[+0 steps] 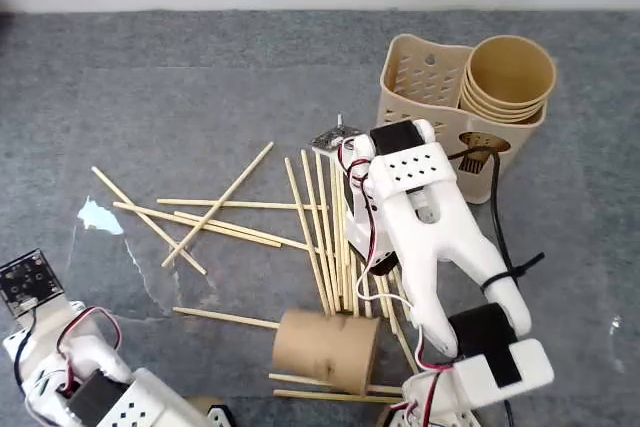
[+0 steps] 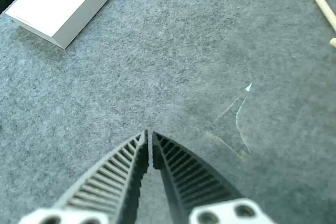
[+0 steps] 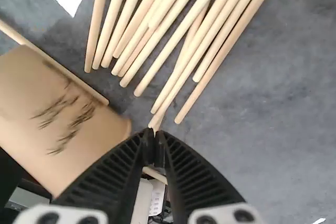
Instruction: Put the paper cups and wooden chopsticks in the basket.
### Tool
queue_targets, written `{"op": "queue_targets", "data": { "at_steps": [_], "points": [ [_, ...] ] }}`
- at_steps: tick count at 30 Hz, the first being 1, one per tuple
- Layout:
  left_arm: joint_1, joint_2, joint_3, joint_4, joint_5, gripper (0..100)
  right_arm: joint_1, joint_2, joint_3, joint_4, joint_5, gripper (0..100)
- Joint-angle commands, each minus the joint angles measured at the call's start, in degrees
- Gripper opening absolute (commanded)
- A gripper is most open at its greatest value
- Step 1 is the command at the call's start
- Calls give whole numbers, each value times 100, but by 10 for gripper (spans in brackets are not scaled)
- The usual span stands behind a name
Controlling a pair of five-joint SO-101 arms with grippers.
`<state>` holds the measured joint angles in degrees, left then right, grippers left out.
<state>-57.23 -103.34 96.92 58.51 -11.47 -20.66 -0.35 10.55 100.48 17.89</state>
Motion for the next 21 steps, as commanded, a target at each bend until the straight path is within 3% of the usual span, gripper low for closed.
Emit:
{"op": "queue_targets", "data": {
  "at_steps": [1, 21],
  "points": [
    [26, -97, -57, 9, -26, 13, 57, -699, 255, 251, 0, 8],
    [35, -97, -57, 9, -9, 13, -321, -4760, 2505, 233, 44, 8]
  ]
}}
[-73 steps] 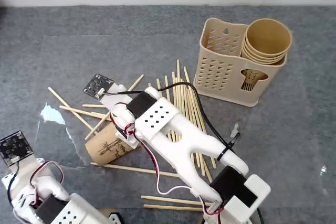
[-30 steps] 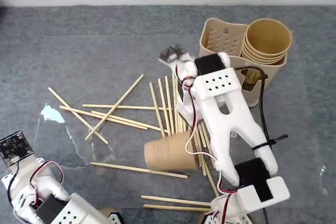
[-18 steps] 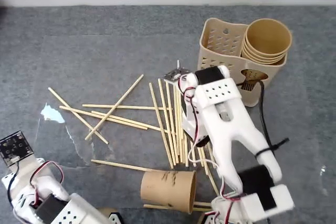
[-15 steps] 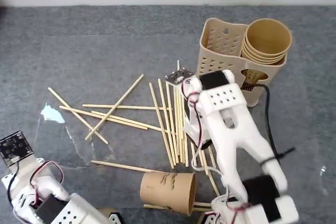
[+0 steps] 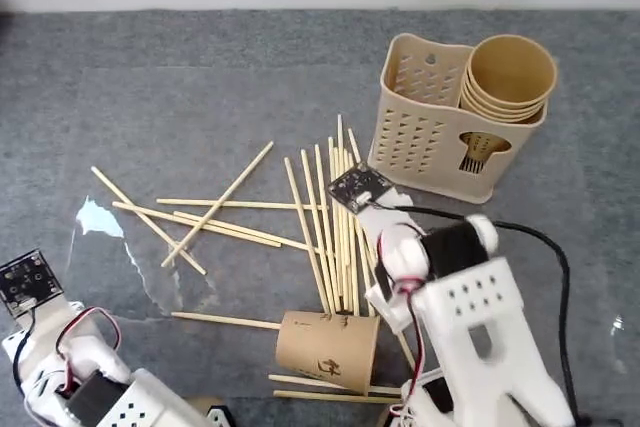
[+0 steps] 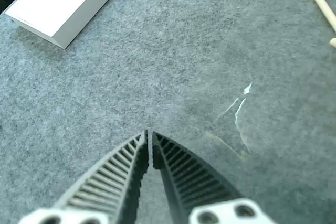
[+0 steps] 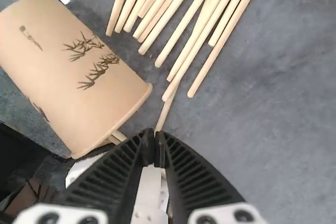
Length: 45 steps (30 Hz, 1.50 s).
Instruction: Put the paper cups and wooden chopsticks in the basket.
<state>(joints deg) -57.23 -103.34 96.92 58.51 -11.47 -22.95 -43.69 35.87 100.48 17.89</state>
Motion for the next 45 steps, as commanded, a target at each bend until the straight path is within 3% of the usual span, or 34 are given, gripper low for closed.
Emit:
{"op": "queue_targets", "data": {
  "at_steps": [1, 16, 26, 35, 45],
  "points": [
    [35, -97, -57, 9, -9, 13, -127, -444, -26, 233, 44, 8],
    [35, -88, -57, 9, 0, 13, -919, 1490, -18, 242, 53, 8],
    [35, -88, -57, 9, 0, 13, -936, 1701, -18, 233, 290, 8],
    [35, -88, -57, 9, 0, 13, -1771, 1640, -369, -119, 255, 9],
    [35, -88, -57, 9, 0, 13, -2703, 1648, -1257, -523, -791, 9]
  ]
}}
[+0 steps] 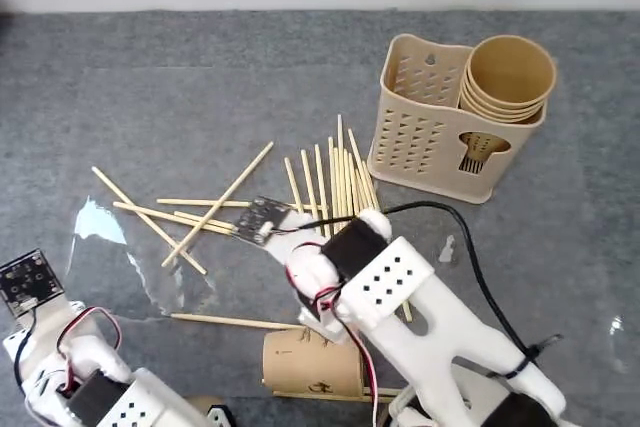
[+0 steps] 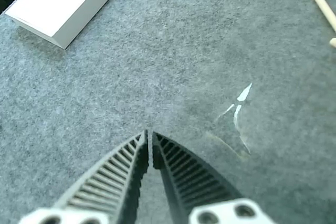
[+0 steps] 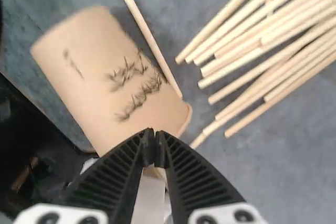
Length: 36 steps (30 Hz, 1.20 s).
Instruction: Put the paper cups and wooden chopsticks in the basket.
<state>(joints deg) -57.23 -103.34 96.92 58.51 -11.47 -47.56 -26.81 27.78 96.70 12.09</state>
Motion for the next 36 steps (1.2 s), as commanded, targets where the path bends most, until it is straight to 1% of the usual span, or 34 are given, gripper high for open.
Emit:
{"op": "queue_targets", "data": {
  "at_steps": [1, 3, 7, 8, 15, 19, 23, 26, 31, 33, 36],
  "points": [
    [35, -88, -57, 9, 0, 13, -321, -48, -492, -163, -290, 9],
    [35, -88, -57, 9, 0, 13, -374, -48, -651, -92, -352, 9],
    [26, -88, -57, 9, 0, 13, -330, 13, -1160, 602, -308, 9],
    [26, -88, -57, 9, 0, 13, -277, 4, -1169, 629, -325, 9],
    [26, -88, -57, 9, 0, 13, 840, 13, -589, 602, -308, 8],
    [26, -88, -57, 9, 0, 13, 1147, 13, -97, 602, -141, 8],
    [26, -88, -57, 9, 0, 13, 1156, 13, 431, 602, 308, 8],
    [26, -88, -57, 9, 0, 13, 1130, 13, 791, 585, 325, 8],
    [35, -88, -57, 9, 0, 13, 1095, 13, 809, 558, 325, 8],
    [35, -88, -57, 9, 0, 13, 884, 13, 809, 567, 325, 8],
    [35, -88, -57, 9, 0, 13, 347, 13, 774, 567, 281, 9]
  ]
}}
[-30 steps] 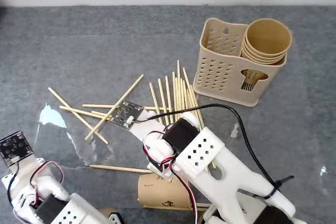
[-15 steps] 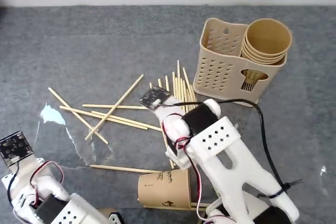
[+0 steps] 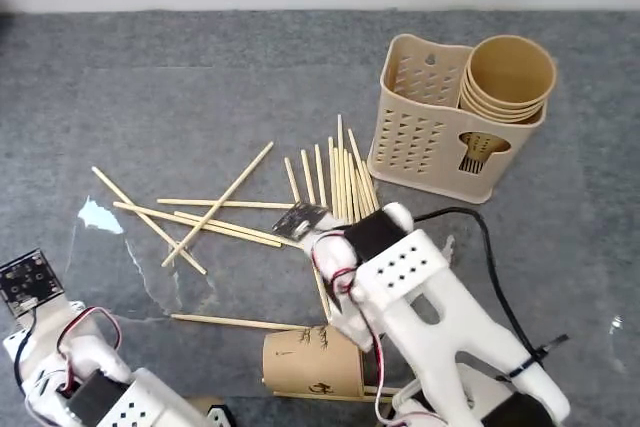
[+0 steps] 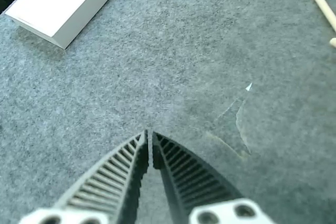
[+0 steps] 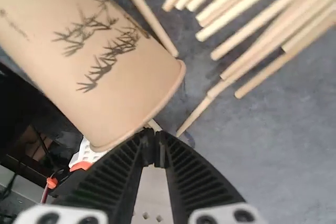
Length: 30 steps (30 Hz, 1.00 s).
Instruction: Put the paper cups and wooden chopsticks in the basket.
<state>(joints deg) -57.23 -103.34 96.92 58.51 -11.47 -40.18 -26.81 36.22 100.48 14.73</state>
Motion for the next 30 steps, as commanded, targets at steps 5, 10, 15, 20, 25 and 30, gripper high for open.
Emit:
{"op": "queue_targets", "data": {
  "at_steps": [5, 10, 15, 20, 25, 30],
  "points": [
    [35, -88, -57, 9, 0, 13, -1007, 13, -571, 189, -422, 9],
    [35, -88, -57, 9, 0, 13, -1411, 4, -1213, 189, -949, 9],
    [35, -88, -57, 9, 0, 13, -2123, 4, -1495, 136, -1257, 9],
    [35, -88, -57, 9, 0, 13, -2589, 4, -1732, -75, -1582, 9],
    [35, -88, -57, 9, 0, 13, -2290, -13, -1741, 242, -1090, 8],
    [35, -88, -57, 9, 0, 13, -1473, -22, -1565, 242, 422, 8]
  ]
}}
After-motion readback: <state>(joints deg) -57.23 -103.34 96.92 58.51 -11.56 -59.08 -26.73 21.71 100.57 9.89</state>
